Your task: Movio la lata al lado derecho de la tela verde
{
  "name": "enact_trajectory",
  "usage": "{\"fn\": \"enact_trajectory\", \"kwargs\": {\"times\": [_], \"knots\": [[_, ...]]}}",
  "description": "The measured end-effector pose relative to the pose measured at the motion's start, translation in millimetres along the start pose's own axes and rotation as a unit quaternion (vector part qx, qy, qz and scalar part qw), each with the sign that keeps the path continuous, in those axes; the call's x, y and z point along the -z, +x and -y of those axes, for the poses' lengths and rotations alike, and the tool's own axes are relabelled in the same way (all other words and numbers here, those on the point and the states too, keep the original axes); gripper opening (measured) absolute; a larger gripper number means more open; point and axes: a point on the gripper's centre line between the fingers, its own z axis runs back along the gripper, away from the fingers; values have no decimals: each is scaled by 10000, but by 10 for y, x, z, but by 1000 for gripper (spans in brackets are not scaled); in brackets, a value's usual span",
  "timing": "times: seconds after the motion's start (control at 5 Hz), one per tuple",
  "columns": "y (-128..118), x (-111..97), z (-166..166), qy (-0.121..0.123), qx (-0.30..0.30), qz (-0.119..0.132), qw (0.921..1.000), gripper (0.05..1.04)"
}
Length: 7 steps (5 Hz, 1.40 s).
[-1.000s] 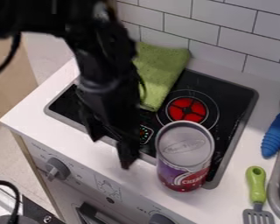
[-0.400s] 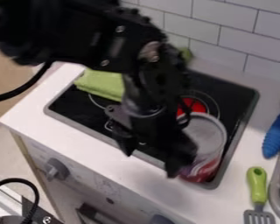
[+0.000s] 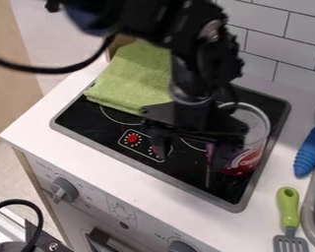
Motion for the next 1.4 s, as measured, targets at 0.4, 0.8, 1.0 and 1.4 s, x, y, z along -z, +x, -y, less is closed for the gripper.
{"fn": "enact_trajectory", "kwargs": {"times": [0.4, 0.8, 1.0, 1.4], "knots": [[220, 99, 195, -85, -45, -5, 10000, 997], [345, 187, 387, -259, 1, 227, 9994, 997], [482, 184, 415, -362, -66, 482, 9982, 997], [804, 205, 407, -339, -143, 771, 9963, 997]]}}
